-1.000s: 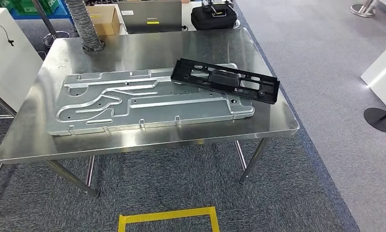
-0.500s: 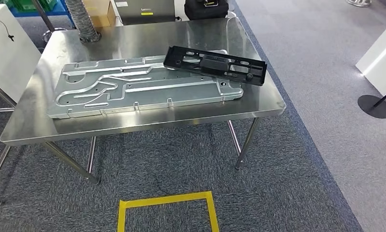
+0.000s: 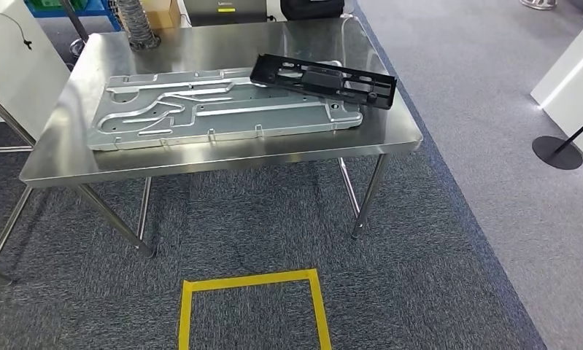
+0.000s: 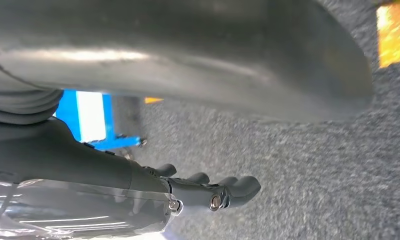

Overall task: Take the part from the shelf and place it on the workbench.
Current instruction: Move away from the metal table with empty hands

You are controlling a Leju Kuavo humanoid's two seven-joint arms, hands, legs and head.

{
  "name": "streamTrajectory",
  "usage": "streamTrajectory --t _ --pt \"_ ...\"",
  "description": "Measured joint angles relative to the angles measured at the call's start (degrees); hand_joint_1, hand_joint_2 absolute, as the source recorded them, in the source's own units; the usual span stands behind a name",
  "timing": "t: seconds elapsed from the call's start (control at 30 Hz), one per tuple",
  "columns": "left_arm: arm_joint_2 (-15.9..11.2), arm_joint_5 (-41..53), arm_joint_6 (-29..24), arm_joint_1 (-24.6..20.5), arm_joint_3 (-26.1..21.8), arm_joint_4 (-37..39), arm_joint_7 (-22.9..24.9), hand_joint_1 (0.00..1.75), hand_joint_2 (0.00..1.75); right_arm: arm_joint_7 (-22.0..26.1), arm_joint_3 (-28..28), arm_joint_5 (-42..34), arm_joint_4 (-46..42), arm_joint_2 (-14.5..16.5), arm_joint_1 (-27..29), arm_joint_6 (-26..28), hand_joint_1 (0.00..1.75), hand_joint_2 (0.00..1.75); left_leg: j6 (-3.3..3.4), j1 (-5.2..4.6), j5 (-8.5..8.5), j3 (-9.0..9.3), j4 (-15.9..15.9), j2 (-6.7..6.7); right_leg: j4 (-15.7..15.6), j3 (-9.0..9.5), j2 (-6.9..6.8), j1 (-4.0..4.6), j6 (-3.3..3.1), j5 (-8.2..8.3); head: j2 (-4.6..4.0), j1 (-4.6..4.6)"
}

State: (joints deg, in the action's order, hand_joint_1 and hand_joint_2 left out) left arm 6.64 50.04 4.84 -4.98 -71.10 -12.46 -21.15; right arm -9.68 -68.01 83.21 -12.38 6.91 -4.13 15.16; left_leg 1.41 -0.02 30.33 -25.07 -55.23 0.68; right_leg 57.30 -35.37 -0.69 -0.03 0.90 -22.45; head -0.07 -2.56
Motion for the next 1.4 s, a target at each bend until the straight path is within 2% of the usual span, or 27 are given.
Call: streamTrajectory --t 0.03,0.07,0.13,0.17,0.2,0.23,0.27,0.33,0.4,0.43,0.5,0.53,0.6,0.67,0.7,0.73,0.77,0.83,0.9,0.97,1.03,1.1,1.17,1.23,1.27,1.33,1.4 --pt "0.04 0.13 0.03 0.04 0.05 0.01 0.08 0.00 0.00 0.25 -0.27 -0.25 0.02 0.01 0.00 0.00 0.00 0.00 0.46 0.08 -0.71 -0.59 0.13 0.12 0.84 -0.44 0.13 -0.09 0.30 -1.26 0.00 0.00" --pt "0.08 0.26 0.08 0.05 0.15 0.02 0.14 0.00 0.00 0.50 -0.52 -0.43 0.07 0.02 0.03 -0.02 0.00 0.00 0.85 0.18 -1.52 -1.37 0.27 0.22 2.74 -1.10 0.28 -0.18 0.59 -3.65 0.00 0.00" --pt "0.07 0.45 0.18 0.08 0.39 0.03 0.19 0.00 0.00 0.87 -0.91 -0.69 0.18 0.06 0.04 -0.06 0.00 0.00 1.27 0.14 -3.00 -3.19 0.23 0.29 9.37 -2.70 0.42 -0.47 1.01 -9.96 0.00 0.00" --pt "0.07 0.52 0.23 0.14 0.52 0.03 0.21 0.00 0.00 1.06 -1.04 -0.80 0.24 0.08 0.04 -0.08 0.00 0.00 1.26 0.09 -3.71 -4.17 0.15 0.30 12.87 -3.22 0.43 -0.59 1.20 -11.84 0.00 0.00" --pt "0.07 0.59 0.30 0.19 0.64 0.03 0.22 0.00 0.00 1.22 -1.15 -0.88 0.27 0.08 0.03 -0.08 0.00 0.00 1.17 0.07 -4.39 -5.16 0.01 0.32 15.28 -3.17 0.43 -0.69 1.35 -12.19 0.00 0.00" --pt "0.07 0.66 0.38 0.22 0.78 0.03 0.23 0.00 0.00 1.39 -1.22 -0.92 0.28 0.08 0.02 -0.07 0.00 0.00 1.04 0.09 -5.05 -6.20 -0.23 0.34 15.99 -2.27 0.43 -0.77 1.46 -11.16 0.00 0.00" --pt "0.08 0.76 0.44 0.24 0.90 0.03 0.23 0.00 0.00 1.56 -1.27 -0.95 0.29 0.08 0.01 -0.07 0.00 0.00 0.87 0.13 -5.65 -7.25 -0.56 0.35 14.63 -0.37 0.43 -0.82 1.49 -9.38 0.00 0.00" --pt "0.13 0.98 0.53 0.24 1.09 0.03 0.23 0.00 0.00 1.80 -1.29 -0.97 0.30 0.07 -0.15 -0.03 0.00 0.00 0.43 0.15 -6.62 -9.09 -1.46 0.33 7.13 5.77 0.44 -0.79 1.30 -7.27 0.00 0.00" --pt "0.21 1.16 0.61 0.24 1.24 0.03 0.22 0.00 0.00 2.01 -1.32 -0.99 0.30 0.07 -0.38 -0.01 0.00 0.00 -0.18 0.05 -7.43 -10.16 -2.21 0.32 -0.34 10.65 0.47 -0.58 0.72 -8.47 0.01 -0.01" --pt "0.23 1.20 0.63 0.24 1.30 0.03 0.21 0.00 0.00 2.12 -1.34 -1.01 0.30 0.08 -0.43 -0.02 0.00 0.00 -0.52 0.04 -7.90 -10.44 -2.33 0.34 -2.09 11.54 0.48 -0.40 0.35 -9.12 0.01 -0.01" --pt "0.24 1.23 0.64 0.34 1.32 0.03 0.19 0.00 0.00 2.33 -1.55 -1.09 0.33 0.10 -0.35 -0.05 0.00 0.00 -1.22 0.18 -8.70 -10.84 -2.40 0.30 -2.49 10.97 0.41 -0.39 -0.55 -8.58 0.00 -0.01" --pt "0.24 1.25 0.64 0.41 1.33 0.03 0.19 0.00 0.00 2.45 -1.67 -1.11 0.36 0.11 -0.31 -0.09 0.00 0.00 -1.54 0.28 -8.04 -11.26 -2.89 0.18 -2.46 10.37 0.31 -0.44 -1.01 -7.97 0.00 0.00" --pt "0.24 1.26 0.65 0.60 1.34 0.03 0.18 0.00 0.00 2.69 -1.89 -1.17 0.40 0.10 -0.30 -0.15 0.00 0.00 -2.02 0.50 -3.38 -12.71 -6.86 -0.06 -2.46 8.79 0.05 -0.53 -1.80 -6.56 0.01 0.00" --pt "0.26 1.27 0.67 0.67 1.35 0.03 0.17 0.00 0.00 2.92 -2.02 -1.27 0.40 0.05 -0.29 -0.26 0.00 0.00 -2.35 0.62 2.32 -14.19 -14.17 -0.10 -2.21 6.88 -0.01 -0.33 -2.15 -5.21 0.01 0.00" --pt "0.28 1.29 0.69 0.66 1.35 0.04 0.17 0.00 0.00 3.10 -2.09 -1.38 0.40 0.04 -0.28 -0.38 0.00 0.00 -2.45 0.66 3.45 -14.36 -17.21 -0.10 -1.98 5.85 -0.01 -0.24 -2.17 -4.57 0.00 0.00" --pt "0.31 1.30 0.70 0.65 1.36 0.04 0.17 0.00 0.00 3.33 -2.16 -1.53 0.40 0.04 -0.30 -0.57 0.00 0.00 -2.47 0.68 3.13 -13.80 -18.68 -0.11 -1.69 4.81 -0.01 -0.17 -2.13 -3.98 0.01 0.00" --pt "0.33 1.31 0.70 0.63 1.37 0.05 0.17 0.00 0.00 3.60 -2.21 -1.72 0.40 0.04 -0.31 -0.79 0.00 0.00 -2.38 0.68 1.73 -12.29 -18.17 -0.11 -1.33 3.74 0.01 -0.12 -2.04 -3.45 0.01 0.00" --pt "0.35 1.34 0.68 0.51 1.37 0.05 0.17 0.00 0.00 4.24 -2.34 -2.12 0.40 0.04 -0.36 -1.32 0.00 0.00 -1.89 0.65 -0.65 -6.77 -11.97 -0.12 -0.56 1.85 0.07 -0.09 -1.74 -2.55 0.01 -0.01" --pt "0.34 1.46 0.56 0.28 1.38 0.05 0.14 0.00 0.00 5.16 -2.53 -2.57 0.40 0.04 -0.40 -1.94 0.00 0.00 -1.29 0.40 0.18 -1.25 -3.87 -0.14 0.02 0.73 0.04 0.03 -1.20 -1.83 0.01 -0.01" --pt "0.34 1.63 0.39 0.20 1.40 0.05 0.11 0.00 0.00 6.12 -2.70 -2.95 0.40 0.04 -0.42 -2.36 0.00 0.00 -0.72 0.08 1.33 0.44 -0.30 -0.12 0.10 0.38 -0.06 0.01 -0.49 -1.02 0.01 -0.01" --pt "0.35 1.72 0.27 0.36 1.42 0.05 0.15 0.00 0.00 6.79 -2.81 -3.14 0.40 -0.01 -0.42 -2.63 0.00 0.00 0.07 0.08 0.59 -0.10 0.03 -0.01 0.20 0.14 0.00 -0.17 0.25 -0.63 0.01 -0.01" --pt "0.35 1.78 0.19 0.40 1.44 0.05 0.19 0.00 0.00 7.23 -3.02 -3.24 0.41 -0.08 -0.35 -2.91 0.00 0.00 0.84 0.22 -0.48 -0.83 0.30 0.12 3.10 -1.12 0.23 -0.33 0.86 -3.15 0.00 0.00" --pt "0.32 1.85 0.17 0.40 1.46 0.05 0.23 0.00 0.00 7.53 -3.23 -3.34 0.43 -0.09 -0.29 -3.05 0.00 0.00 1.22 0.13 -1.31 -1.91 0.25 0.16 10.48 -3.81 0.37 -0.55 1.31 -8.10 0.00 0.00" --pt "0.31 1.89 0.26 0.53 1.49 0.05 0.33 0.00 0.00 7.70 -3.40 -3.46 0.45 -0.13 -0.24 -3.14 0.00 0.00 1.23 -0.01 -1.96 -2.87 0.11 0.16 15.98 -5.11 0.39 -0.67 1.56 -10.73 0.00 0.00" --pt "0.31 1.91 0.31 0.57 1.50 0.05 0.40 0.00 0.00 7.75 -3.49 -3.56 0.45 -0.19 -0.22 -3.23 0.00 0.00 1.18 -0.04 -2.19 -3.21 0.01 0.16 15.62 -4.19 0.39 -0.69 1.55 -10.37 0.00 0.00" --pt "0.33 2.02 0.34 0.60 1.55 0.05 0.55 0.00 0.00 7.75 -3.64 -3.85 0.45 -0.38 -0.23 -3.46 0.00 0.00 0.99 -0.05 -2.47 -3.52 -0.22 0.14 8.78 0.67 0.39 -0.66 1.18 -7.43 0.00 0.00" --pt "0.41 2.17 0.37 0.57 1.64 0.06 0.67 0.00 0.00 7.34 -3.73 -4.05 0.45 -0.59 -0.33 -3.61 0.00 0.87 0.61 -0.25 -2.60 -3.85 -0.57 0.15 1.19 5.16 0.36 -0.38 0.49 -5.50 0.00 0.00"
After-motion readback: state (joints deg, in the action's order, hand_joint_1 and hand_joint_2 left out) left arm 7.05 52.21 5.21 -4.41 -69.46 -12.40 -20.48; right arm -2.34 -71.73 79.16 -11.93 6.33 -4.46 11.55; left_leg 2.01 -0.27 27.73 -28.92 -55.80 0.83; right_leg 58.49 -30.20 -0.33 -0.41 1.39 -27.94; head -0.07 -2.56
